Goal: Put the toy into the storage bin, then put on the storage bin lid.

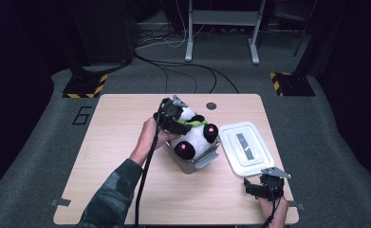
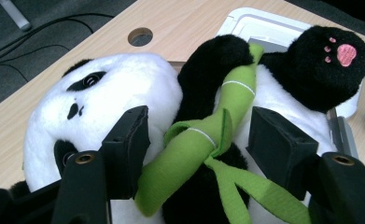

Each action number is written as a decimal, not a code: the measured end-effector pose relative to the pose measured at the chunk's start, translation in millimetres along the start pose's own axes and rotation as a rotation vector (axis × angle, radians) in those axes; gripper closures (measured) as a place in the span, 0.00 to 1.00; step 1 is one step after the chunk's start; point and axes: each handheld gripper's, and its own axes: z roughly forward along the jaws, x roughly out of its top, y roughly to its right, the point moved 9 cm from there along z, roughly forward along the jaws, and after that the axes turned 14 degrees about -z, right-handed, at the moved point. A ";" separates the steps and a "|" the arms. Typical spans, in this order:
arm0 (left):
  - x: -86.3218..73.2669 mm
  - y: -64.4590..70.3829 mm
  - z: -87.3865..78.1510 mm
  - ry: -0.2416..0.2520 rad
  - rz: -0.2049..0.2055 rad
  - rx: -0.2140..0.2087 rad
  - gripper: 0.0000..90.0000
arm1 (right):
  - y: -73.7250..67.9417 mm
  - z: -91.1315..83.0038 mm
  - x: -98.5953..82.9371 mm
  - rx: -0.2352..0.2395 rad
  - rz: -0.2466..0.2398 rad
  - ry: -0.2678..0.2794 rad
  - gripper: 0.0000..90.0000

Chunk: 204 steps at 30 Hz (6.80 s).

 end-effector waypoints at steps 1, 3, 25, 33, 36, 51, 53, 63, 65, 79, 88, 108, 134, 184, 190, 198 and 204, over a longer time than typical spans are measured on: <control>-0.9 -0.7 0.3 -0.002 0.001 -0.003 0.44 | -0.1 0.0 0.0 0.000 0.000 0.000 0.08; -3.5 -0.4 2.2 -0.003 -0.002 -0.005 0.45 | -0.2 0.1 0.0 0.001 -0.001 0.000 0.08; -41.6 -2.5 50.1 -0.139 -0.038 -0.026 0.52 | -0.6 0.1 0.0 0.003 -0.002 0.000 0.09; -50.1 -4.2 62.4 -0.180 -0.040 -0.017 0.53 | -0.7 0.1 0.1 0.005 -0.003 0.000 0.09; -52.1 -4.7 64.6 -0.195 -0.040 -0.008 0.54 | -0.7 0.1 0.0 0.004 -0.003 0.001 0.09; -44.1 -8.9 36.8 -0.161 -0.075 -0.018 0.29 | -0.3 0.0 0.1 0.004 -0.002 0.001 0.09; -48.0 -11.5 33.8 -0.185 -0.079 -0.021 0.27 | -0.2 0.1 0.2 0.004 -0.002 0.001 0.09; -65.5 -12.5 43.9 -0.279 -0.042 0.002 0.22 | -0.2 0.3 0.3 0.004 -0.002 0.001 0.09; -66.5 -12.2 45.2 -0.283 -0.026 0.025 0.22 | -0.3 0.4 0.2 0.004 -0.003 0.000 0.09; -59.2 -16.5 29.4 -0.149 -0.099 -0.033 0.16 | -0.4 0.4 0.2 0.004 -0.004 0.000 0.09; -58.9 -27.2 -3.0 -0.046 -0.135 -0.037 0.15 | -0.5 0.4 0.0 -0.003 -0.008 -0.006 0.09; -76.4 9.1 5.3 -0.108 -0.031 -0.011 0.08 | -0.6 0.6 0.1 -0.002 -0.011 -0.006 0.09; -68.9 -1.3 -11.5 0.046 -0.098 -0.030 0.03 | -0.7 0.7 0.2 -0.001 -0.013 -0.006 0.09; -249.3 -98.8 9.5 0.043 -0.334 0.232 0.01 | -1.5 -1.0 1.0 0.033 0.004 0.002 0.07; -250.7 -97.7 9.4 0.076 -0.339 0.237 0.00 | -3.4 -2.9 0.7 0.036 -0.014 -0.012 0.07; -251.1 -96.2 9.4 0.081 -0.354 0.247 0.00 | -1.6 -13.5 19.0 0.033 -0.055 -0.003 0.01; -251.1 -96.1 9.4 0.080 -0.353 0.246 0.00 | 3.2 -14.2 39.6 0.035 -0.101 0.001 0.00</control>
